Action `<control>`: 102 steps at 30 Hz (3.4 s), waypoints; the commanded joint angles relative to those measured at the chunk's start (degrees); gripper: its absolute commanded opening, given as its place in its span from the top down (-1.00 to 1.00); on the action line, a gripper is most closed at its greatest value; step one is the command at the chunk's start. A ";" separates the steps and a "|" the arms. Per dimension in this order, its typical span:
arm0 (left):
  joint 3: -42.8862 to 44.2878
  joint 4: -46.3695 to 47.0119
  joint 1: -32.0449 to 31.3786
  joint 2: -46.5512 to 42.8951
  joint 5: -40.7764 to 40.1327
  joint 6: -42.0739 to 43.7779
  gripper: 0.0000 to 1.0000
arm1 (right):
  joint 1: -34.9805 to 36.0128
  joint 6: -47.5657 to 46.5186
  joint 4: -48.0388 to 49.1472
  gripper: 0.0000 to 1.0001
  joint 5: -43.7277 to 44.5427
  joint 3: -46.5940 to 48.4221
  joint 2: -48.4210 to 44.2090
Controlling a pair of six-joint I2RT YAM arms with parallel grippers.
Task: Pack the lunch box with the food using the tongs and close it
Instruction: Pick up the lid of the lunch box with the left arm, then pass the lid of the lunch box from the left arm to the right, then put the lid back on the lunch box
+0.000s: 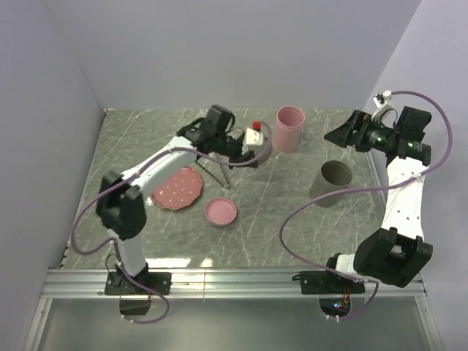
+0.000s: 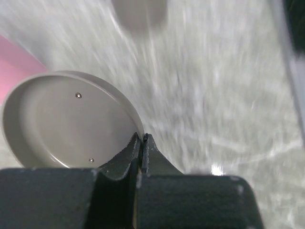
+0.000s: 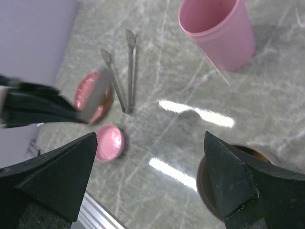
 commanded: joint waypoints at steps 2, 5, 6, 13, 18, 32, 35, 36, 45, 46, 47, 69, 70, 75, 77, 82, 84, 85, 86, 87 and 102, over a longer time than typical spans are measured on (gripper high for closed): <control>-5.69 24.12 3.37 -12.23 11.80 -26.33 0.99 | 1.36 11.45 16.05 -0.99 -4.30 -1.47 0.11; -10.36 43.64 7.24 -15.50 14.62 -48.83 0.99 | 3.38 19.09 25.81 -0.99 -5.09 -2.79 0.37; -13.59 49.86 8.11 -16.55 14.54 -54.02 0.99 | 3.73 21.64 32.19 -0.99 -5.53 -3.41 0.46; -21.26 87.59 14.71 -20.08 10.41 -95.92 0.99 | 10.49 38.87 52.54 -0.99 -4.83 -6.57 1.60; -22.85 96.16 15.42 -21.13 3.75 -106.80 0.99 | 18.41 46.68 63.87 -0.98 -1.15 -7.80 2.13; -22.23 87.02 15.51 -22.02 -10.42 -119.55 0.99 | 35.46 59.56 71.28 -0.79 7.22 6.86 14.77; -21.62 85.87 15.51 -21.66 -11.30 -120.87 0.99 | 38.27 59.19 70.83 -0.70 7.04 9.50 16.19; -21.62 86.22 15.51 -21.58 -11.39 -121.22 0.99 | 38.80 59.45 71.27 -0.68 6.95 9.42 16.36; -21.71 87.81 15.59 -21.05 -12.00 -122.98 0.99 | 43.99 53.22 65.04 -0.47 8.44 12.32 17.33; -21.62 87.72 15.59 -20.96 -11.92 -122.89 0.99 | 44.25 52.95 64.68 -0.45 8.62 12.49 17.59; -21.70 87.72 15.59 -21.13 -11.92 -122.81 0.99 | 44.52 52.78 64.51 -0.35 8.79 12.84 17.60; -25.83 83.77 16.38 -22.80 -11.65 -120.44 0.20 | 41.54 46.45 56.78 1.00 9.50 13.99 15.85; -26.10 82.81 17.08 -22.89 -11.39 -118.34 0.05 | 40.92 45.05 55.20 1.00 9.41 13.90 15.49; -25.40 73.42 19.28 -24.91 -8.85 -108.67 -0.49 | 34.95 34.25 41.17 1.00 10.29 14.17 11.72; -23.65 63.19 19.37 -25.61 -7.96 -99.02 -0.68 | 31.62 28.27 36.06 1.00 9.94 14.69 10.75; -18.45 41.87 18.58 -26.41 -7.34 -73.82 -0.99 | 24.49 14.48 19.18 1.00 9.05 15.75 7.41; -17.58 34.42 18.58 -26.85 -9.01 -66.60 -0.99 | 22.64 8.00 12.17 1.00 10.54 16.27 5.66; -16.70 30.72 18.50 -26.67 -10.32 -63.86 -0.99 | 22.63 5.60 9.43 1.00 12.55 17.67 5.30; -15.82 27.81 18.41 -25.98 -11.12 -61.66 -0.99 | 20.81 3.32 6.88 1.00 13.53 18.46 4.94; -13.73 21.78 18.41 -25.53 -11.82 -57.98 -0.99 | 20.01 -0.80 1.11 1.00 14.85 19.52 4.77; -8.70 1.07 18.76 -27.90 -20.78 -30.36 -0.99 | 9.11 -27.29 -37.37 1.00 25.58 31.15 14.88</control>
